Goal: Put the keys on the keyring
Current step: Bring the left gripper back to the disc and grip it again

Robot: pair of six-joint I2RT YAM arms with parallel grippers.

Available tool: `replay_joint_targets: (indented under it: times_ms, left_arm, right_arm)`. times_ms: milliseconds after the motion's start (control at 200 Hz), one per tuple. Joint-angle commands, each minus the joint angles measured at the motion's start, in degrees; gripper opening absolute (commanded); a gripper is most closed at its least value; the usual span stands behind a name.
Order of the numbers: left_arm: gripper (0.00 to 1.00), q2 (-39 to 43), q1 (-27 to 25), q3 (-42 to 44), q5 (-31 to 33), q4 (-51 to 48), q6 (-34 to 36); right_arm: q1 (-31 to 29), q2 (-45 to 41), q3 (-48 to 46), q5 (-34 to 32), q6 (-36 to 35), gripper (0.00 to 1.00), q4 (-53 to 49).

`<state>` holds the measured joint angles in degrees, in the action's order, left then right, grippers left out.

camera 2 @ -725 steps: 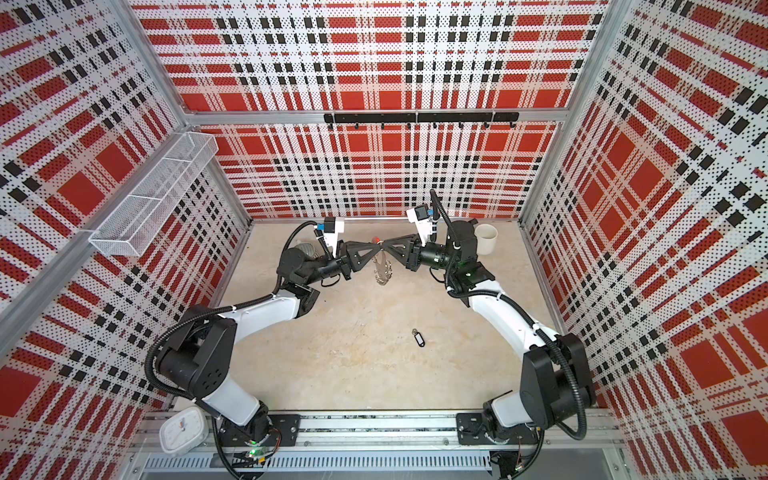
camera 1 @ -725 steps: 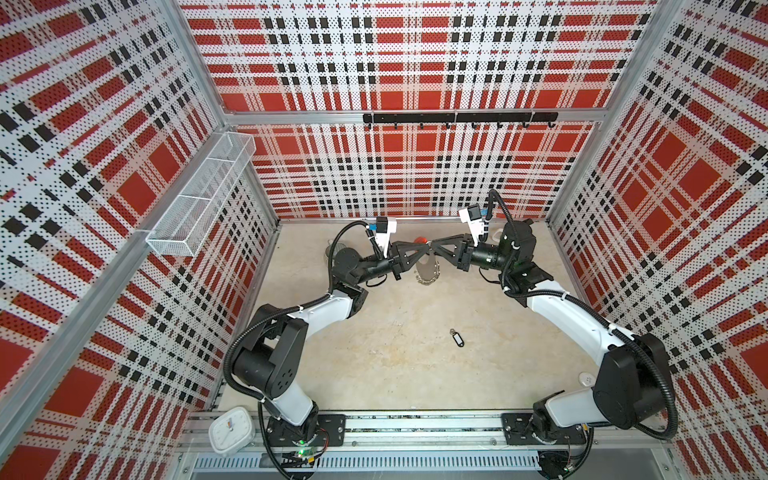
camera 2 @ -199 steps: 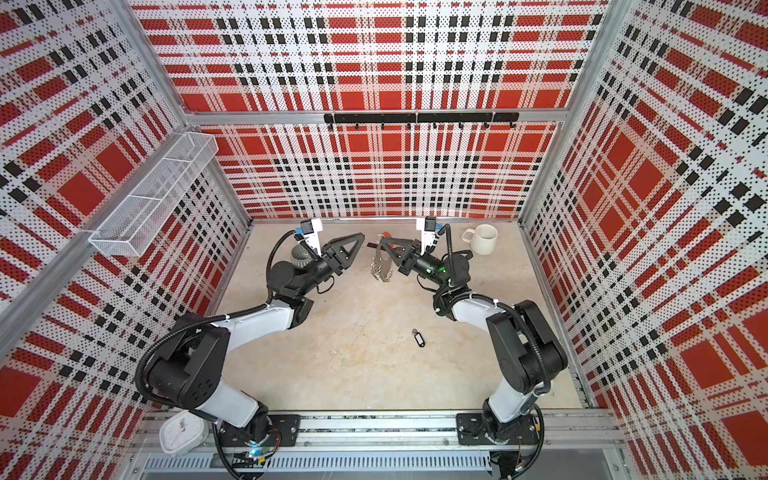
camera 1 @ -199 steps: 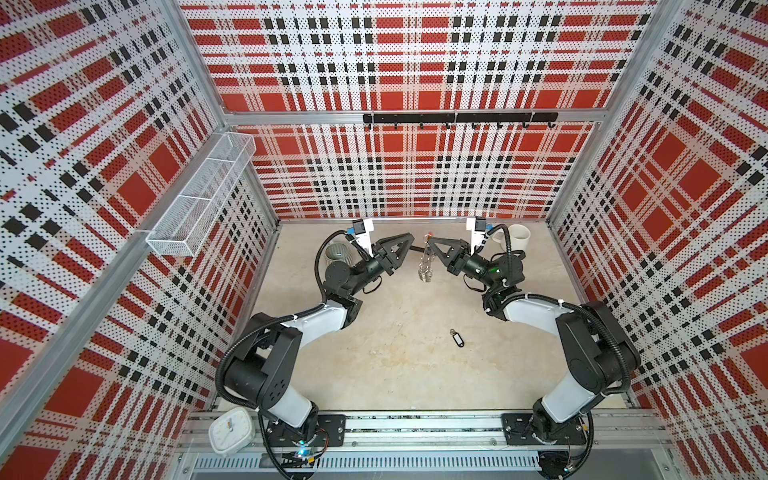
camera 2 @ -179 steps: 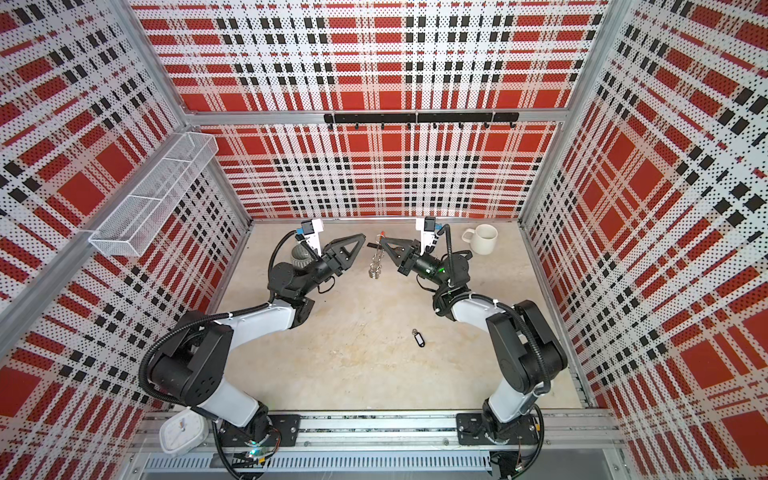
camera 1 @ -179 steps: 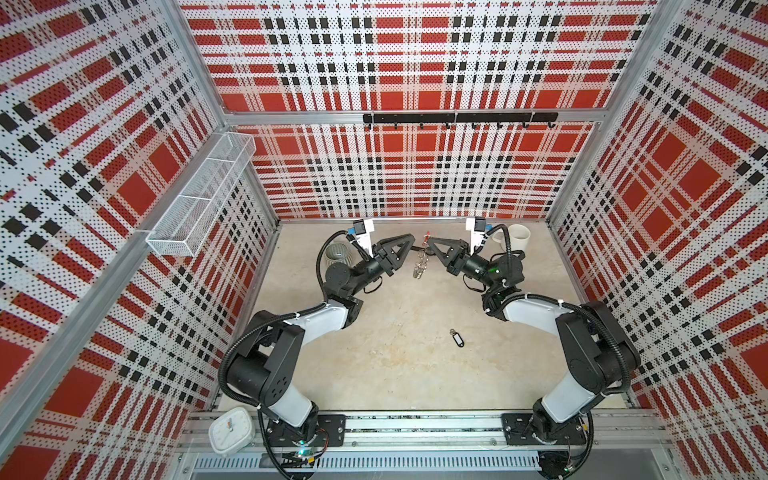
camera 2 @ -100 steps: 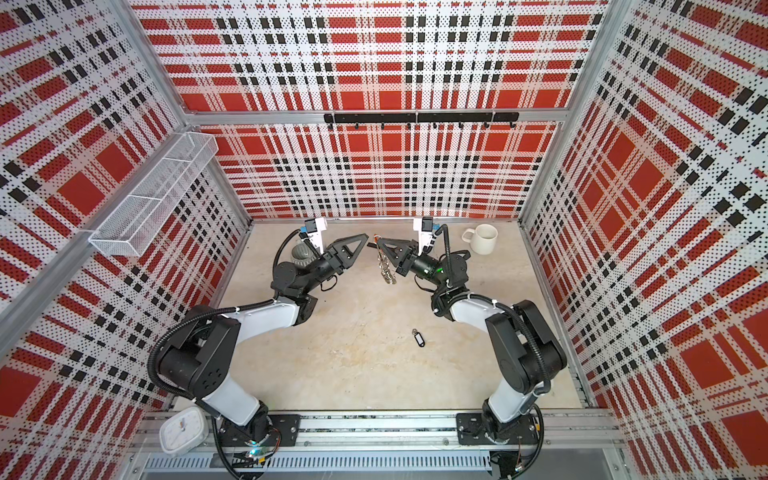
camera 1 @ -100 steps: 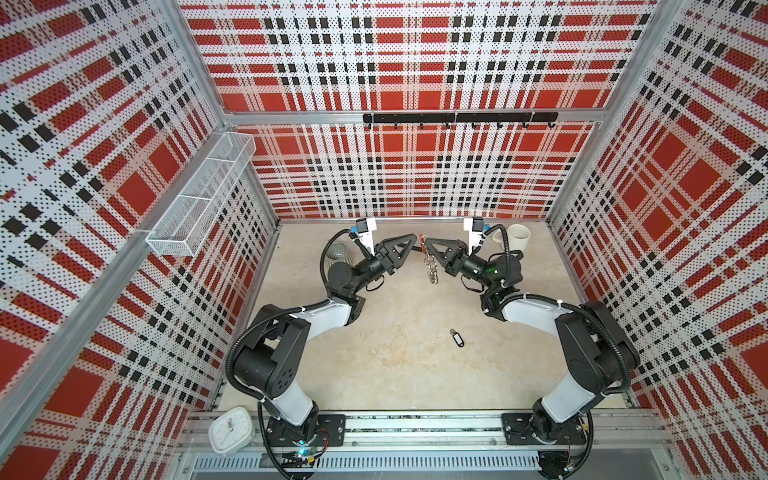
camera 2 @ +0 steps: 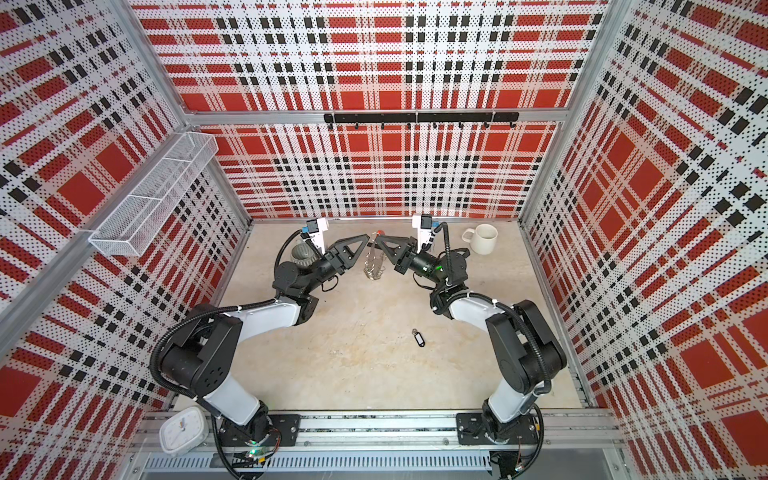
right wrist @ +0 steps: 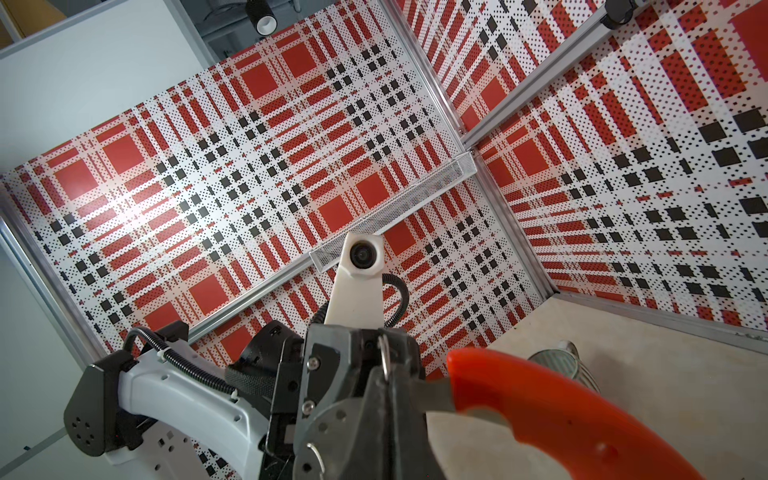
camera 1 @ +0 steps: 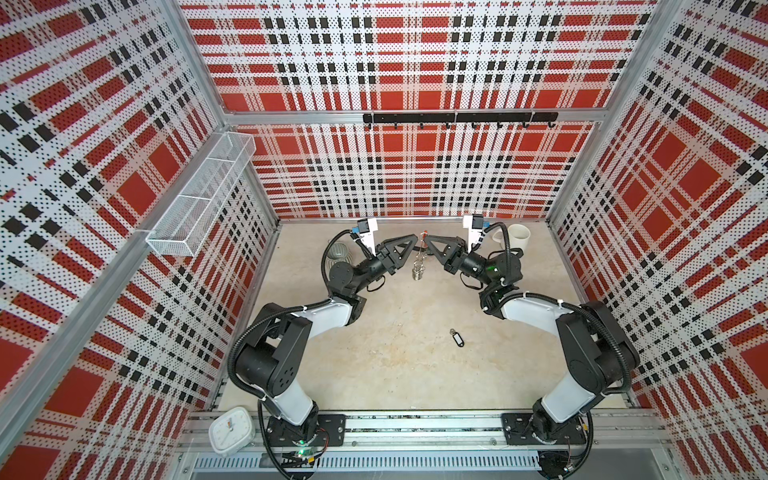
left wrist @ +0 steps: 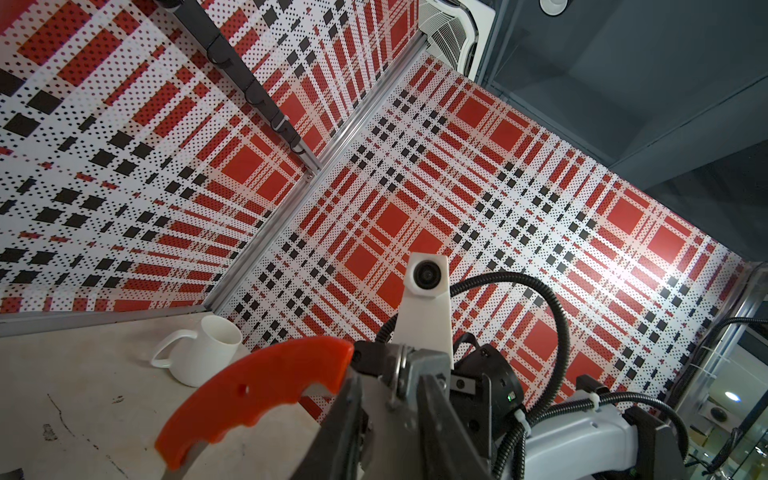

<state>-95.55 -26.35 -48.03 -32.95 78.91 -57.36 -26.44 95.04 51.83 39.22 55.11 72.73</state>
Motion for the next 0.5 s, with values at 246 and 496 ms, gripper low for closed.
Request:
replay_joint_targets:
  times_ms: [246,496]
  left_arm:
    - [0.25,-0.69,-0.5,-1.98,-0.58,0.45,0.48]
    - [0.22,-0.69,-0.62,-2.04,-0.8,0.45,0.54]
  right_arm:
    - [-0.9,0.67,2.31,0.57,0.52,0.0,2.34]
    - [-1.36,0.76,2.13,0.68,0.52,0.0,2.25]
